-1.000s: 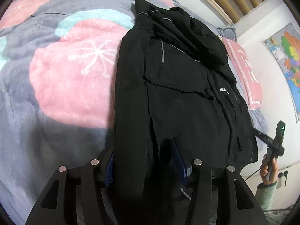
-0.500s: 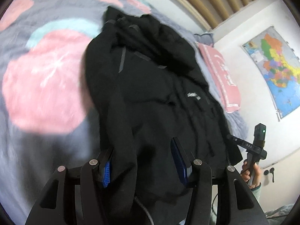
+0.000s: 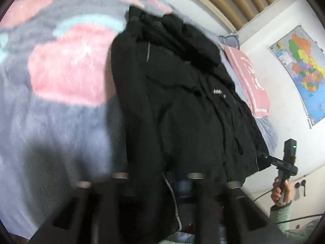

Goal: Fold large clothes

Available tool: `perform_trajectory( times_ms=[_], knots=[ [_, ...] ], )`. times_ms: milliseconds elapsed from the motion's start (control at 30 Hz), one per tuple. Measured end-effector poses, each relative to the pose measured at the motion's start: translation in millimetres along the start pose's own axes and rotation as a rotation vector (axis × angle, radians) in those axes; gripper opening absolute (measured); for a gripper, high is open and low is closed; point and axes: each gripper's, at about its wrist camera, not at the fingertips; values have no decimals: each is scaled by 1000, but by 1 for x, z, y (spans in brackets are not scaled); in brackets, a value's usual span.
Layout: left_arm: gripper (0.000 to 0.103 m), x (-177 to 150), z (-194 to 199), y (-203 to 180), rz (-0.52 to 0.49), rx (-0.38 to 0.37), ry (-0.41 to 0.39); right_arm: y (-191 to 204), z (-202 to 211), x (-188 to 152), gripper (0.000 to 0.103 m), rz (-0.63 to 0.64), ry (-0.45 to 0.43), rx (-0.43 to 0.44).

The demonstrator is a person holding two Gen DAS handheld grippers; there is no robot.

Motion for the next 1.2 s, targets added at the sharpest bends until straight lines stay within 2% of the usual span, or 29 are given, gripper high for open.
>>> perform_trajectory(
  times_ms=[100,167,200,233,267,367,400,433,467,567,700,833,1000,1200],
  knots=[
    [19,7,12,-6,-16,-43,-44,11,7,6,33,30,-11,23],
    [21,9,8,-4,-15,-49,-19,15,-4,7,35,34,18,19],
    [25,7,3,-1,-4,-44,2,15,-12,5,37,27,44,21],
    [38,5,0,1,2,-38,14,14,-19,4,38,18,63,22],
    [45,0,-6,5,11,-31,30,12,-25,2,41,9,83,23],
    [47,-9,-16,6,12,2,21,11,-34,-3,42,-5,97,27],
    [33,-10,-14,4,-1,29,0,12,-33,-1,42,-6,86,28],
    [15,-9,-11,2,-7,42,-16,13,-31,2,39,-6,75,29],
    [15,-6,-7,2,-6,40,-27,13,-24,5,32,-4,53,27],
    [11,8,18,-3,8,-39,-113,8,-5,17,20,-19,-4,46],
    [10,37,42,-19,-8,-114,-200,0,23,46,20,-53,-88,118],
    [10,70,48,-27,-19,-157,-250,1,33,75,20,-75,-127,180],
    [10,123,42,-36,-47,-172,-286,8,38,125,20,-67,-188,182],
    [11,197,20,-25,-1,-191,-328,12,30,196,20,-107,-242,189]
  ],
)
Point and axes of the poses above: each gripper's, at about its wrist camera, not at the fingertips, and z roughly against the way its jaws point, y to its left, x to its top, and after that the axes turned 13 degrees about -x, right-handed
